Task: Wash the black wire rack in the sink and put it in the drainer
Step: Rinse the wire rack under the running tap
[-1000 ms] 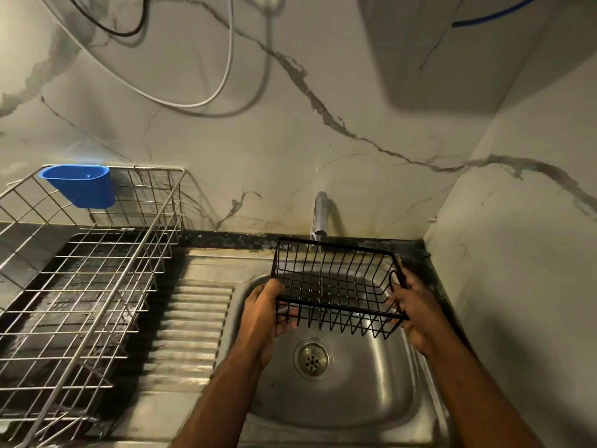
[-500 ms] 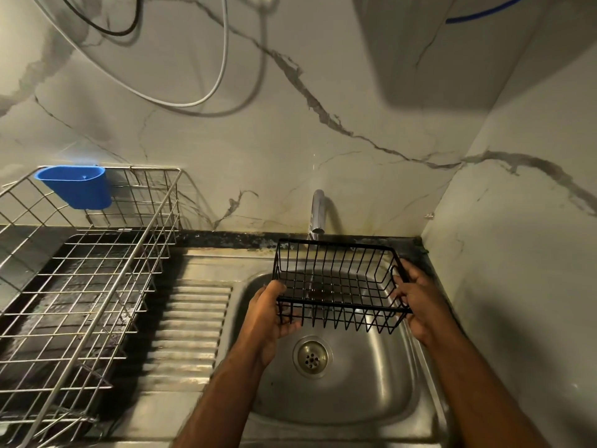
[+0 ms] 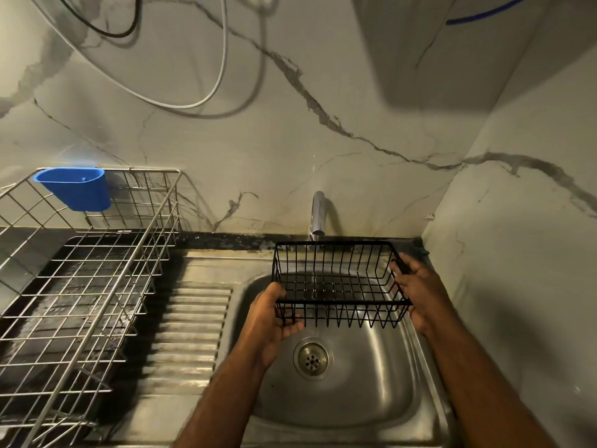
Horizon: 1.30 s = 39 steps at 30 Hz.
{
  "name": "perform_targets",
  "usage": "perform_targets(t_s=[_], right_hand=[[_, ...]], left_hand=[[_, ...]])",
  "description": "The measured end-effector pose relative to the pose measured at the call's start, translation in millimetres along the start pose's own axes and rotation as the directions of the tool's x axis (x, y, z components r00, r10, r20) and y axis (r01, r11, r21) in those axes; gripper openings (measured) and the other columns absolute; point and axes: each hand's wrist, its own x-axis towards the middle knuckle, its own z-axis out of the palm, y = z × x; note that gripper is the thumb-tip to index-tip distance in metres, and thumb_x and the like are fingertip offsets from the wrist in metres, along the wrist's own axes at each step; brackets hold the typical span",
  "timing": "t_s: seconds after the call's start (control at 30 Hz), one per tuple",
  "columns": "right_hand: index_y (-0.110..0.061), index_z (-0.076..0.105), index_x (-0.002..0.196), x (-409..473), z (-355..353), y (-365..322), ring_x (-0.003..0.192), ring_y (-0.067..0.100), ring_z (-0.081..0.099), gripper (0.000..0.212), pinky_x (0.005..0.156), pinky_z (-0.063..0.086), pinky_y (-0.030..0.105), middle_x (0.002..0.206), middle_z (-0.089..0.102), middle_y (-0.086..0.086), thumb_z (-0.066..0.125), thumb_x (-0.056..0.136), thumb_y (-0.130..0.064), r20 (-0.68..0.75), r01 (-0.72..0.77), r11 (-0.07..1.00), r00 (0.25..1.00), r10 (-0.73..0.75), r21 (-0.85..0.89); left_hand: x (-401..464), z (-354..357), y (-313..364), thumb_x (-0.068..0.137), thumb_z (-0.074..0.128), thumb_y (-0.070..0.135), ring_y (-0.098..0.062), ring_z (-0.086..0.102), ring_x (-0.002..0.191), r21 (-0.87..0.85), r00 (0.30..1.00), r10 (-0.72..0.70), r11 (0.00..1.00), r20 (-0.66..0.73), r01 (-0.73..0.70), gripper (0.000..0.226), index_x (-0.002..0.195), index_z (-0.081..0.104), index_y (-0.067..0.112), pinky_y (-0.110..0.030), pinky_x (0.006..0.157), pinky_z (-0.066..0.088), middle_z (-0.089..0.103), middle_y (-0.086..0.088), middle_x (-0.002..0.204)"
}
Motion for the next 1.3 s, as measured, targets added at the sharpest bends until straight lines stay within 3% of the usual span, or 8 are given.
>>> perform_targets(t_s=[0.27, 0.47, 0.67, 0.87, 1.0, 1.17, 1.3], right_hand=[[-0.022, 0.054, 0.139, 4.9, -2.9, 6.1, 0.125, 0.010, 0.058, 0.059, 0.116, 0.033, 0.051, 0.133, 0.064, 0.001, 0.046, 0.092, 0.013, 0.004, -0.016, 0.999, 1.000, 0.016, -0.028], [-0.020, 0.054, 0.138, 5.2, -3.3, 3.5, 0.126, 0.014, 0.057, 0.057, 0.117, 0.032, 0.053, 0.108, 0.069, -0.010, 0.045, 0.093, 0.013, -0.008, -0.011, 1.000, 1.000, 0.011, -0.007], [-0.021, 0.052, 0.140, -1.4, -3.2, -0.1, 0.128, 0.016, 0.056, 0.054, 0.115, 0.034, 0.054, 0.131, 0.065, 0.003, 0.046, 0.096, 0.008, 0.015, 0.001, 1.000, 1.000, -0.001, 0.000], [-0.028, 0.053, 0.139, -6.0, -1.8, -2.0, 0.125, 0.017, 0.058, 0.051, 0.104, 0.044, 0.056, 0.129, 0.067, -0.004, 0.048, 0.097, 0.001, 0.034, 0.005, 1.000, 0.999, -0.004, -0.030], [-0.029, 0.052, 0.139, -10.9, 0.9, -5.1, 0.122, 0.016, 0.059, 0.051, 0.093, 0.049, 0.050, 0.129, 0.067, -0.005, 0.047, 0.098, 0.000, 0.037, 0.017, 0.999, 0.999, -0.016, -0.044], [-0.027, 0.050, 0.141, -16.3, 0.8, -8.1, 0.120, 0.016, 0.060, 0.051, 0.097, 0.049, 0.055, 0.130, 0.066, -0.004, 0.047, 0.098, 0.001, 0.022, 0.019, 0.999, 1.000, -0.018, -0.044], [-0.025, 0.052, 0.139, -20.0, 3.3, -11.2, 0.113, 0.014, 0.063, 0.051, 0.082, 0.049, 0.043, 0.128, 0.067, -0.003, 0.047, 0.097, 0.003, 0.018, 0.026, 0.999, 1.000, -0.025, -0.030]], left_hand=[[1.7, 0.9, 2.3, 0.097, 0.053, 0.022, -0.032, 0.063, 0.090, 0.012, 1.000, 0.028, 1.000, 0.012, -0.028, 0.021, 0.112, 0.058, 0.007, -0.050, 0.083, 0.059, 0.065, -0.016, 0.095], [1.9, 3.2, 3.8, 0.098, 0.051, 0.021, -0.032, 0.064, 0.088, 0.021, 0.999, 0.042, 0.999, 0.025, -0.043, 0.016, 0.104, 0.061, 0.009, -0.054, 0.090, 0.056, 0.069, -0.014, 0.089], [1.5, 3.2, 5.3, 0.097, 0.051, 0.019, -0.033, 0.062, 0.089, 0.027, 0.999, 0.052, 0.998, 0.014, -0.052, 0.012, 0.102, 0.058, 0.010, -0.056, 0.091, 0.055, 0.067, -0.015, 0.090], [-2.2, 2.9, 8.1, 0.098, 0.049, 0.017, -0.032, 0.063, 0.088, 0.036, 0.998, 0.064, 0.997, 0.009, -0.065, 0.010, 0.099, 0.058, 0.012, -0.056, 0.093, 0.055, 0.067, -0.013, 0.090], [-3.3, 1.0, 9.4, 0.098, 0.050, 0.018, -0.032, 0.065, 0.088, 0.055, 0.997, 0.075, 0.996, 0.004, -0.075, 0.011, 0.101, 0.058, 0.011, -0.054, 0.090, 0.056, 0.068, -0.014, 0.092], [-3.7, 1.7, 10.6, 0.098, 0.049, 0.017, -0.032, 0.065, 0.088, 0.063, 0.997, 0.075, 0.995, 0.002, -0.075, 0.013, 0.102, 0.059, 0.011, -0.053, 0.089, 0.056, 0.070, -0.015, 0.092], [-4.5, 4.1, 10.5, 0.098, 0.048, 0.017, -0.030, 0.064, 0.085, 0.053, 0.997, 0.079, 0.996, -0.006, -0.078, 0.014, 0.102, 0.060, 0.011, -0.046, 0.079, 0.057, 0.071, -0.013, 0.090]])
